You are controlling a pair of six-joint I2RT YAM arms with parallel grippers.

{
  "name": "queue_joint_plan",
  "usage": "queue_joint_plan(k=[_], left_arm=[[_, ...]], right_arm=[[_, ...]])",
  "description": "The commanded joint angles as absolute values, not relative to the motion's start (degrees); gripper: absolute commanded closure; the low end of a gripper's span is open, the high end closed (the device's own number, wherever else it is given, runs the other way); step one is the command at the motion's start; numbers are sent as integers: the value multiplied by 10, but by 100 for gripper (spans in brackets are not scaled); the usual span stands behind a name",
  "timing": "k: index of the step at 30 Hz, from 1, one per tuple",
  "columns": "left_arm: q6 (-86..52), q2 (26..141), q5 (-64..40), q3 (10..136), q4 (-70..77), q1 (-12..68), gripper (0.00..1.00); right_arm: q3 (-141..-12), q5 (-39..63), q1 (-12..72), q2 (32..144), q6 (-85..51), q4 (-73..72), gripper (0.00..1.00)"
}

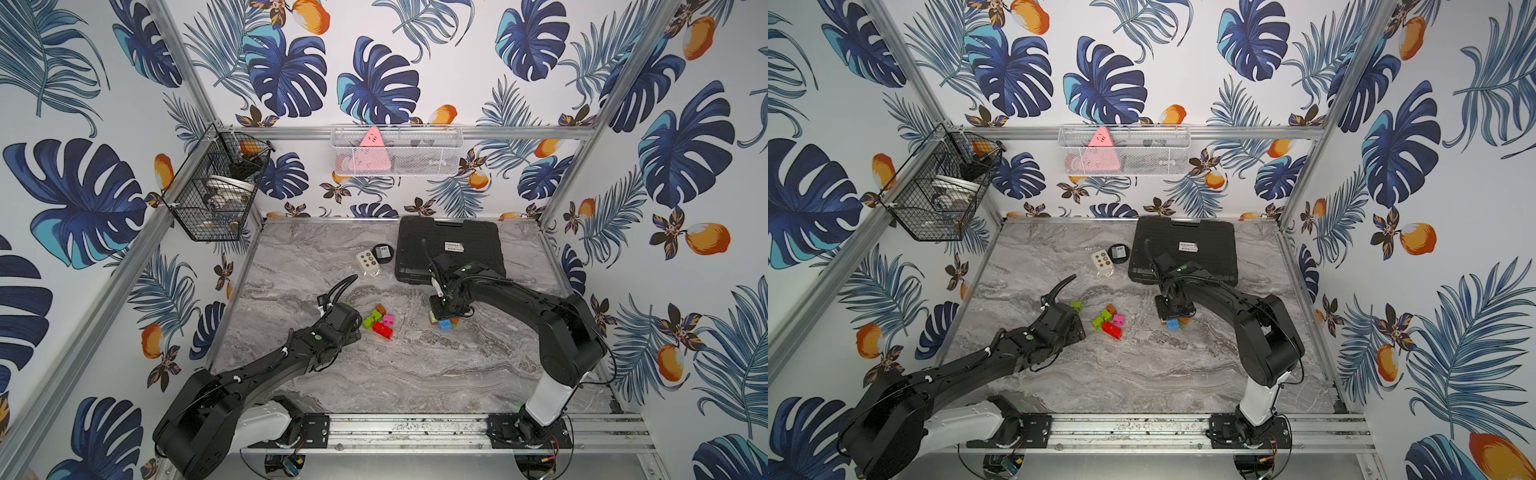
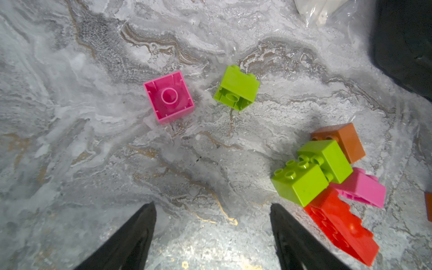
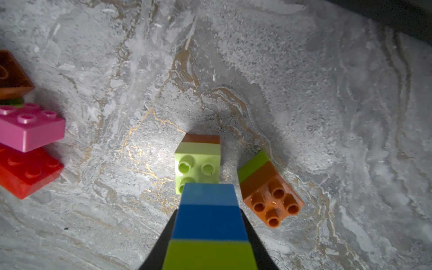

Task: Assemble the letter h with lego
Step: Assemble the lego brick with the lego brick.

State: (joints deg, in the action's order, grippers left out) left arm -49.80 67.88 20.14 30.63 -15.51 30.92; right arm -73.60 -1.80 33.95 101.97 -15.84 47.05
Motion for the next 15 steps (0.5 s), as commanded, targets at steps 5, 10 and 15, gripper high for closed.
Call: queue_joint_plan(k=[5,10,15], left_arm=[[-500,679,210,308,-156,308,18],[-501,679,209,308,-156,308,18],[-500,680,208,308,-156,308,18]], right_arm=[[-736,-6,339,1021,-167,456,73],[-742,-11,338,1024,-166,461,73],[-751,-8,339,1032,-166,463,73]])
